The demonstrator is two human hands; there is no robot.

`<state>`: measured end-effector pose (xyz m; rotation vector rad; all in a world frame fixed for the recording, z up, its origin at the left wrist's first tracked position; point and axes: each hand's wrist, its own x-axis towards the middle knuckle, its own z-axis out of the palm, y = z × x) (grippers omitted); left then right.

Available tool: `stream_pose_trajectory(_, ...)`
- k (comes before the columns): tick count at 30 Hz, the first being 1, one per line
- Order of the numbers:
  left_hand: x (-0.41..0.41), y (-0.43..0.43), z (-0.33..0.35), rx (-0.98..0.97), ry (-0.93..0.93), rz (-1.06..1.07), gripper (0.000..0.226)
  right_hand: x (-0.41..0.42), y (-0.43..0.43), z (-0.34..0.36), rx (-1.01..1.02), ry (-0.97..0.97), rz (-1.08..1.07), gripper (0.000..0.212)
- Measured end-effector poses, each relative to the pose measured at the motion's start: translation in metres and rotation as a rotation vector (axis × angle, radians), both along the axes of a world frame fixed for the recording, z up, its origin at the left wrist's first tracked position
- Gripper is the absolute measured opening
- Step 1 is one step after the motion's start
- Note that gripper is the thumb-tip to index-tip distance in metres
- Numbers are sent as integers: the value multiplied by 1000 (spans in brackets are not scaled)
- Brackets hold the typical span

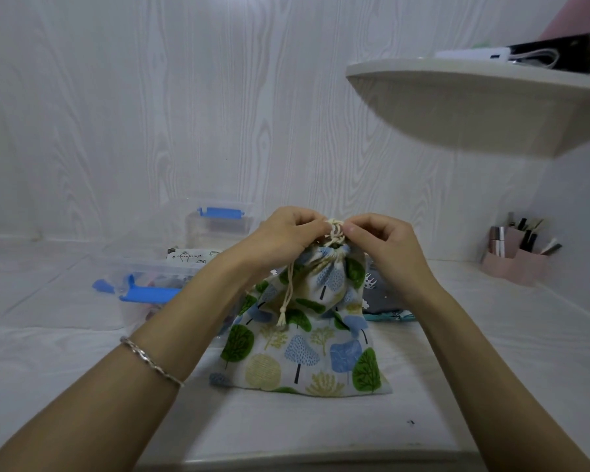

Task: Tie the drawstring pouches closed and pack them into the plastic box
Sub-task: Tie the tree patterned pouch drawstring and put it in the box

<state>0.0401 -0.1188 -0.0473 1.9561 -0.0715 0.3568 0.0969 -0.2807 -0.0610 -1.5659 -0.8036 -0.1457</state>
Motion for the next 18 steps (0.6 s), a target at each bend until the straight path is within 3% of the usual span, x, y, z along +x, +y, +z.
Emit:
stream_pose_trajectory(4, -3, -1, 0, 28, 5, -12, 29, -1, -2, 3, 48, 91, 60, 25)
stream_pose_trajectory(7, -2, -1, 0, -5, -16, 5, 29, -1, -1, 7, 76, 156, 63, 17)
stream_pose_trajectory(12, -1, -3, -2, -14, -31, 5, 29, -1, 1, 8, 203, 428, 237, 13)
stream_pose_trajectory(14, 0, -3, -2, -8, -30, 14, 28, 0, 1, 7, 172, 359, 188, 14)
stream_pose_trajectory(18, 1, -2, -3, -2, -25, 27, 27, -8, -1, 4, 40, 21, -81, 13)
